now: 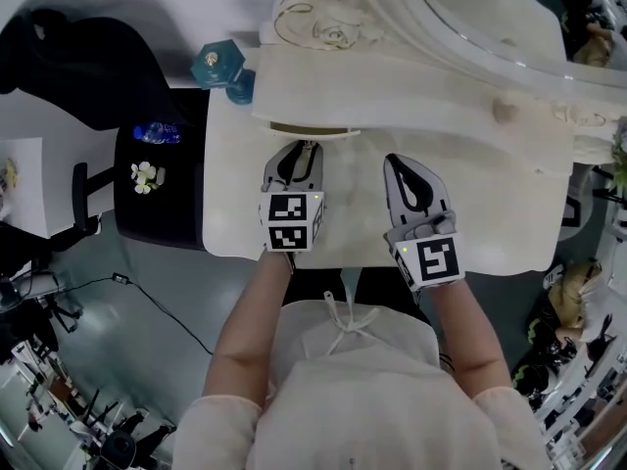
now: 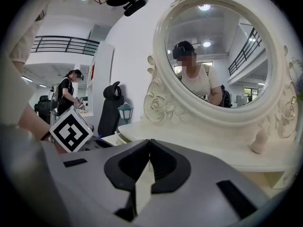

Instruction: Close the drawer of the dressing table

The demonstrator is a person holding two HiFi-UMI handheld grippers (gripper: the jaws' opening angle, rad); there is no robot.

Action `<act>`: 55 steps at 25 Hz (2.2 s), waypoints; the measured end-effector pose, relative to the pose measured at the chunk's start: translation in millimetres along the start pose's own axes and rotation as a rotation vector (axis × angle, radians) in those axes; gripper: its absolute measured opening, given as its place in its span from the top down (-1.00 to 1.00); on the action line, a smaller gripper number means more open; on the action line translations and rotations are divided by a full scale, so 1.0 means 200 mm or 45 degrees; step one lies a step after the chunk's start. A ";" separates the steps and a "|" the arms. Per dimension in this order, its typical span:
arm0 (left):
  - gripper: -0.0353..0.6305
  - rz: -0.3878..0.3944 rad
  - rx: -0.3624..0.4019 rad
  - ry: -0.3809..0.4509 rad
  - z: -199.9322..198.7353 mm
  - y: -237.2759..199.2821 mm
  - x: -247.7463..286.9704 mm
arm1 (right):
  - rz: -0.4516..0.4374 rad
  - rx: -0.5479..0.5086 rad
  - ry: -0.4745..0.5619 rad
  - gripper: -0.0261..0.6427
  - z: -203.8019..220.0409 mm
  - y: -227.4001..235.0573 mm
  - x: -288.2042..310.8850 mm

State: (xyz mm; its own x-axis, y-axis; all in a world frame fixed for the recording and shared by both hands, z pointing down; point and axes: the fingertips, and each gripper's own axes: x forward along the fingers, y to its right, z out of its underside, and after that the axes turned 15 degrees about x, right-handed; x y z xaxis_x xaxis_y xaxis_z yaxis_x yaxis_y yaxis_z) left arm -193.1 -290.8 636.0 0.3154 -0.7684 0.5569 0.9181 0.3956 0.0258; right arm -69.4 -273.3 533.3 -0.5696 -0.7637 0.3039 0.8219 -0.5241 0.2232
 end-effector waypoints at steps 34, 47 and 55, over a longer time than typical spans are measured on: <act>0.20 0.038 -0.049 0.064 -0.12 -0.02 -0.03 | 0.082 -0.008 -0.035 0.90 -0.12 0.03 -0.03; 0.34 0.038 0.131 0.330 -0.51 0.04 -0.62 | 0.026 -0.101 0.129 0.90 -0.30 -0.09 -0.27; 0.75 0.039 0.273 0.538 -0.83 0.08 -0.94 | -0.015 -0.107 0.243 0.90 -0.51 -0.19 -0.41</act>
State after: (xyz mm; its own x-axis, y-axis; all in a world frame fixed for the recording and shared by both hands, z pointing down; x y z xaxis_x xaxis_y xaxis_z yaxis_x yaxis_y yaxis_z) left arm -197.8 -223.1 394.2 0.4523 -0.8746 0.1747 0.8506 0.4819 0.2103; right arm -51.9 -229.0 404.7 -0.5733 -0.8106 0.1192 0.8178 -0.5570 0.1450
